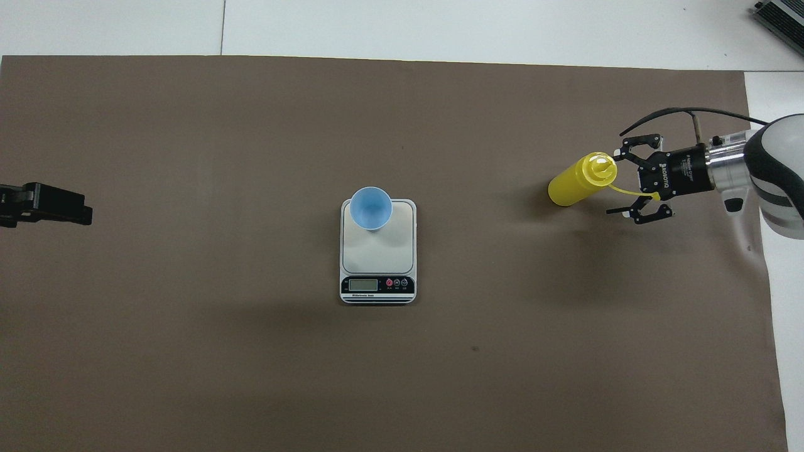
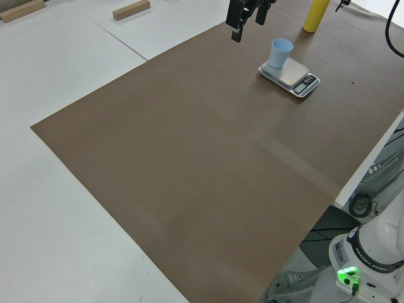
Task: Pour seasoning into cup on scale with both arms
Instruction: 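Lower the right gripper onto the yellow bottle and grasp it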
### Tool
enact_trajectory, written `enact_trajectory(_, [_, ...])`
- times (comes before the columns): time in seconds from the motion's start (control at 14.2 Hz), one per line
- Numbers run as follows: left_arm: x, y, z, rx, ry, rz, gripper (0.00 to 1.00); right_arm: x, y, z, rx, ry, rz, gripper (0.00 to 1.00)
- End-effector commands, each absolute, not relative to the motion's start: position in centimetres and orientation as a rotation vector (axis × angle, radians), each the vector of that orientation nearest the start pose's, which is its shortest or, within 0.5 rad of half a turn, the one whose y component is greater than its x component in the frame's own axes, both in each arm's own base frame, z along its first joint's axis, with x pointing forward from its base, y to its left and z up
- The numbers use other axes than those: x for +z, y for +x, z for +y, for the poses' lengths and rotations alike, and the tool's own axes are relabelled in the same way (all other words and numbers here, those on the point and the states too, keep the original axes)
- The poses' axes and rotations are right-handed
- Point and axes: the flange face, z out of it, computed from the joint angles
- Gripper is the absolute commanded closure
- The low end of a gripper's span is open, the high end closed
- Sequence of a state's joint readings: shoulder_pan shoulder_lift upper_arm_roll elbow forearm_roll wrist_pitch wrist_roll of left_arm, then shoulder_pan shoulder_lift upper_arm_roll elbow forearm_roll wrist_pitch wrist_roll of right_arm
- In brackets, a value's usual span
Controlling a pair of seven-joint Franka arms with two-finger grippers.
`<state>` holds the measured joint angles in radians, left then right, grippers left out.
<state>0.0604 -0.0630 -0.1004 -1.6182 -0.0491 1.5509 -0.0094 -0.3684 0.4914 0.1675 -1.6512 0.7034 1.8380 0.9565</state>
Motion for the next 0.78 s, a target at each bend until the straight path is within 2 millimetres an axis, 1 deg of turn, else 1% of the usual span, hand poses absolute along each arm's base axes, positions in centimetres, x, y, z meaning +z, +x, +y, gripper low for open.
enact_trajectory(0.0, [63.6, 52.6, -2.5, 0.021, -3.173, 0.033, 0.00, 33.5, 64.5, -7.7, 0.703, -1.793, 1.692, 0.00])
enact_trajectory(0.14, [63.6, 52.6, -2.5, 0.021, -3.173, 0.033, 0.00, 33.6, 64.5, -7.6, 0.705, -1.787, 1.691, 0.00])
enact_trajectory(0.21, [63.6, 52.6, -2.5, 0.021, -3.173, 0.033, 0.00, 33.5, 64.6, -7.1, 0.708, -1.796, 1.686, 0.00])
enact_trajectory(0.28, [63.6, 52.6, -2.5, 0.021, -3.173, 0.033, 0.00, 33.6, 64.7, -6.0, 0.714, -1.812, 1.673, 0.00])
enact_trajectory(0.35, [63.6, 52.6, -2.5, 0.021, -3.173, 0.033, 0.00, 33.6, 64.7, -5.8, 0.715, -1.815, 1.670, 0.13])
enact_trajectory(0.42, [63.6, 52.6, -2.5, 0.021, -3.173, 0.033, 0.00, 33.8, 64.8, -5.8, 0.712, -1.814, 1.667, 0.63])
enact_trajectory(0.49, [63.6, 52.6, -2.5, 0.021, -3.173, 0.033, 0.00, 34.4, 64.9, -5.7, 0.702, -1.804, 1.667, 1.00])
enact_trajectory(0.56, [63.6, 52.6, -2.5, 0.021, -3.173, 0.033, 0.00, 35.4, 64.9, -5.6, 0.690, -1.796, 1.677, 1.00])
enact_trajectory(0.64, [63.6, 52.6, -2.5, 0.021, -3.173, 0.033, 0.00, 36.6, 65.1, -4.9, 0.670, -1.787, 1.695, 1.00])
enact_trajectory(0.71, [63.6, 52.6, -2.5, 0.021, -3.173, 0.033, 0.00, 37.9, 65.6, -4.5, 0.614, -1.769, 1.728, 1.00])
